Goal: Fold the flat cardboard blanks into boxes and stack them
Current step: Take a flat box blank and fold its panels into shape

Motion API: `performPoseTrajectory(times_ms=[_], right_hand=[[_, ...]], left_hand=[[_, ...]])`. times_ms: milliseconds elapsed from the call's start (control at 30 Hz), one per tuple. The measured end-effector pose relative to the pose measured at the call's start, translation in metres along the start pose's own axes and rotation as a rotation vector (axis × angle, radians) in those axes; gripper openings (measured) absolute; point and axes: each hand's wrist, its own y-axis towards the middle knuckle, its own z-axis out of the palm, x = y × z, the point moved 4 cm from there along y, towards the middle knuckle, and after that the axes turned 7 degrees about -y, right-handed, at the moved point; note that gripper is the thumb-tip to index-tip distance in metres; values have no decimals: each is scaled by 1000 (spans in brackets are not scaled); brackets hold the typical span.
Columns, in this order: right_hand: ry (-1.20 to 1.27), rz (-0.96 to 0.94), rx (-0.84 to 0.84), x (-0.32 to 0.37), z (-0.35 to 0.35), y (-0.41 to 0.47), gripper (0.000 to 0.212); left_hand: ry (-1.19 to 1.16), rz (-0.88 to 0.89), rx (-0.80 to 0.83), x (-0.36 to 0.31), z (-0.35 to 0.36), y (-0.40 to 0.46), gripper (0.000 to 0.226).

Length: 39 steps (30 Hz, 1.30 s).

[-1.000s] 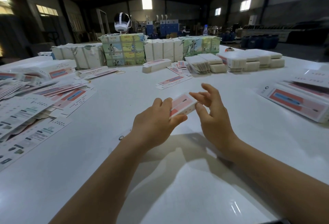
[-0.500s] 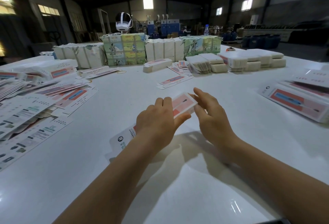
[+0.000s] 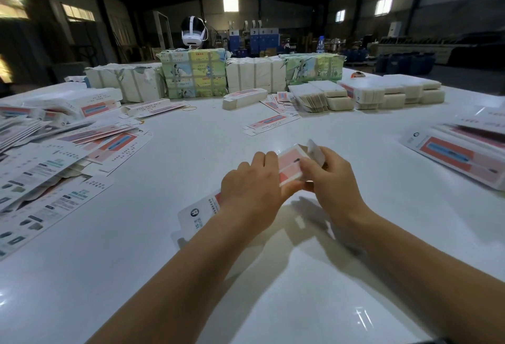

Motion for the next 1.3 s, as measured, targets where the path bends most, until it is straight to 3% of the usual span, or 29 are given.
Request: performPoseTrajectory(times_ms=[133,267,333,467,533,667,900,1300], right_hand=[[-402,-294,-30,9,2,-6,21],[-513,-390,-32,12,3,-8,26],[-421,-318,-5,10,3,-6,26],[223,122,103,6,1,5,28],[370,249,191,5,0,8,23],[326,225,208,0,-1,11,17],[229,50,188,9,-2,6,41],[159,157,147,5,-8,6,38]], left_hand=[[18,2,-20,0,0,0,72],[32,28,-63,1,-5,-2,87],[38,26,-54,3,-5,-1,85],[77,26,-54,6,-5,0,65],[107,35,-52,7,-5,0,65],[156,66,-53,7,-4,0,68],[120,78,-80,7,-9,-1,69],[197,149,-134,6,-13,-2,75]])
